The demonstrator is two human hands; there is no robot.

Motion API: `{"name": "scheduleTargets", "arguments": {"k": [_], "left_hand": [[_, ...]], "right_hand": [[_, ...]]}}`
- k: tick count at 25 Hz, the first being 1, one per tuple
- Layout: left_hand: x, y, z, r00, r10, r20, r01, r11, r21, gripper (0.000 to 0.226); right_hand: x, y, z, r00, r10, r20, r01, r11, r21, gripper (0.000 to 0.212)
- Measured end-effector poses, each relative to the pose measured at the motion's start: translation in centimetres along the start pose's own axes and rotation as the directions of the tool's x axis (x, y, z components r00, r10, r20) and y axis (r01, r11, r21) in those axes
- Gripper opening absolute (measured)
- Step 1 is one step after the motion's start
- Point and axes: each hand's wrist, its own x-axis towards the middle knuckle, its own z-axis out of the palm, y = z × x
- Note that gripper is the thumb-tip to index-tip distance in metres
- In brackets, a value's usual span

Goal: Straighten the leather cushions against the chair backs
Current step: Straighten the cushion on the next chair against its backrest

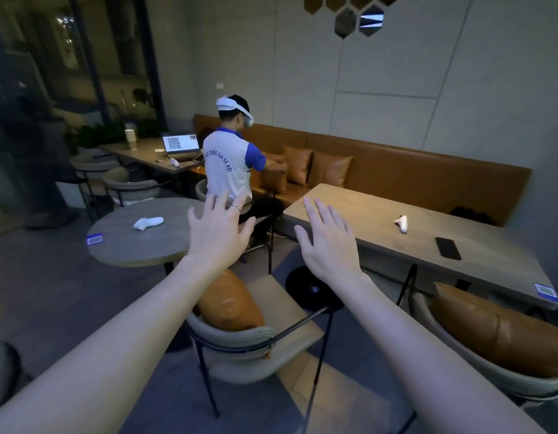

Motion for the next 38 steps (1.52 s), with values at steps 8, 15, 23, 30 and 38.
{"name": "scheduleTargets", "arguments": {"k": [8,15,23,30,38], "left_hand": [[-0.4,-5.2,7.2,0.961,-0.21,0.178,0.219,0.975,-0.028,0.059],[0.5,-9.9,16.9,0.855,-0.395,0.336,0.431,0.901,-0.039,0.061],[-0.7,-15.4,26.7,0.583,-0.608,0.538,0.793,0.57,-0.215,0.079],[0.0,-20.1,32.7,0.269,-0.645,0.715,0.961,0.127,-0.248,0.12],[2.6,-23.8,37.4,0.306,-0.525,0.794,0.951,0.132,-0.279,0.123]], "right_hand": [[1.0,-0.9,10.7,0.977,0.098,0.19,-0.127,0.982,0.143,0.058],[1.2,0.6,23.6,0.807,0.284,0.518,-0.504,0.789,0.352,0.062],[-2.4,0.9,36.5,0.342,0.543,0.767,-0.935,0.278,0.22,0.072],[-5.3,0.5,44.9,-0.108,0.598,0.794,-0.931,-0.34,0.13,0.086],[-5.2,3.1,51.3,-0.244,0.657,0.714,-0.92,-0.39,0.044,0.081]]}}
